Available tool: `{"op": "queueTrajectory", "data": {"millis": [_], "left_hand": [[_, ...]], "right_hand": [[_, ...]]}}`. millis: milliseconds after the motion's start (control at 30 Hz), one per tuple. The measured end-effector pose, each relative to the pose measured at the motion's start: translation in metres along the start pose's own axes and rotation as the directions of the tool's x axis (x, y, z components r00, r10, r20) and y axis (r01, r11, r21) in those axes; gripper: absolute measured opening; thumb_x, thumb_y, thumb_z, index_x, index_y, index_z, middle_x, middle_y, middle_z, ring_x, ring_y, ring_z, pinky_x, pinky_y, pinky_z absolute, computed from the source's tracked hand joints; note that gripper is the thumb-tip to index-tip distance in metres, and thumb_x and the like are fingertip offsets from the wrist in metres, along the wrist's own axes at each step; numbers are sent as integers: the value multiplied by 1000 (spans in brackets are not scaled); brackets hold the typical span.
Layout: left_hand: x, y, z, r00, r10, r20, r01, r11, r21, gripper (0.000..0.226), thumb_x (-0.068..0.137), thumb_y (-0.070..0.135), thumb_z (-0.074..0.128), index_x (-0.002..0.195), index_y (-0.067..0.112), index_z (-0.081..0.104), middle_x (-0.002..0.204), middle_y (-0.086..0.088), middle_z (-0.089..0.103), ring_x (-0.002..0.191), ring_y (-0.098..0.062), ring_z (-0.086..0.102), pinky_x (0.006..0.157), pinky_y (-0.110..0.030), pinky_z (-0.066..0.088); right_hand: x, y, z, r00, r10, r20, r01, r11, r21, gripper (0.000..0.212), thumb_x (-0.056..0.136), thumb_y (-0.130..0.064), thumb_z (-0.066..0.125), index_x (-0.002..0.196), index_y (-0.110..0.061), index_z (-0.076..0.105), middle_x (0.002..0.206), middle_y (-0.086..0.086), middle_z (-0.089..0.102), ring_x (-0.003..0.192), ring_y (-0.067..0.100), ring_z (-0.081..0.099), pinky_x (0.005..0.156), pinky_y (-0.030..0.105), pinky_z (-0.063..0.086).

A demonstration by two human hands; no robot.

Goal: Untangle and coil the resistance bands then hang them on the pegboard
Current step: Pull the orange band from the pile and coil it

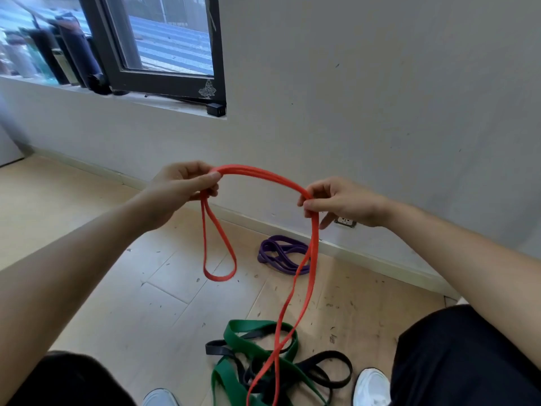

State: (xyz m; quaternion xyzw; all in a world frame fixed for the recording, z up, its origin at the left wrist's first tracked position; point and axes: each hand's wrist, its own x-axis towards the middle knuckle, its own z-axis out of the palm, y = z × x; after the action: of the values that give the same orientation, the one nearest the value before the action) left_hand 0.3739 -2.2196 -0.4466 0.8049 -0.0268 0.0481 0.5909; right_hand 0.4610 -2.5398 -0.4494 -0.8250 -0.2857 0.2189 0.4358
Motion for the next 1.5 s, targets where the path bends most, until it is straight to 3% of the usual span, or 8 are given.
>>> {"op": "queueTrajectory", "data": {"millis": [167,433,600,900,1167,1267,1367,1500], "left_hand": [[-1,1,11,995,-36,95,25,994,108,39,76,31,74,110,12,70,87,0,75,89,-20,73,92,-37,57],[-1,22,56,980,72,186,-98,986,133,35,79,41,73,105,18,73,91,-1,73,86,-18,71,83,-32,60],[-1,25,62,976,120,181,-143,982,123,24,89,33,66,105,16,74,85,1,70,80,-14,68,77,-26,57],[-3,29,53,972,117,204,-145,981,129,21,101,19,54,110,11,72,90,-4,74,85,-19,72,83,-33,61],[-5,20,41,963,34,268,-97,969,228,25,93,33,62,107,17,73,80,1,68,76,-15,66,76,-29,57],[-7,25,51,960,66,273,-127,969,213,36,84,44,65,105,16,72,75,3,65,72,-12,64,73,-27,56],[-7,29,60,962,115,249,-164,968,187,31,87,40,65,102,14,73,71,6,64,69,-12,62,72,-29,58],[-4,34,62,973,190,129,-206,970,127,23,93,32,63,101,13,74,74,1,63,69,-12,60,73,-28,56]], "right_hand": [[-4,-13,3,990,-110,-84,115,991,62,17,101,-13,58,112,-8,70,91,11,70,88,22,72,69,30,60],[0,-30,27,982,-186,-13,185,980,-80,18,102,-15,57,114,-7,69,88,9,70,79,19,72,67,28,60],[-2,-28,26,991,-136,7,136,991,-14,14,97,-13,65,109,-7,71,90,11,72,84,24,74,66,31,62],[-3,-14,19,964,37,263,-30,999,-30,9,97,-12,65,102,-6,69,96,14,75,92,30,75,79,38,62],[-6,-16,11,993,-41,109,41,999,10,16,98,-11,63,110,-6,71,90,9,75,83,22,74,70,30,60],[-6,-22,16,991,-100,91,96,994,42,20,100,-13,60,115,-5,70,93,10,74,85,22,73,69,29,60],[-4,-27,22,987,-146,73,142,988,61,18,99,-14,62,113,-5,69,96,12,74,89,25,74,69,29,60],[-1,-21,30,986,-46,159,51,998,-27,12,97,-11,65,105,-4,69,95,12,73,89,25,75,71,30,61]]}}
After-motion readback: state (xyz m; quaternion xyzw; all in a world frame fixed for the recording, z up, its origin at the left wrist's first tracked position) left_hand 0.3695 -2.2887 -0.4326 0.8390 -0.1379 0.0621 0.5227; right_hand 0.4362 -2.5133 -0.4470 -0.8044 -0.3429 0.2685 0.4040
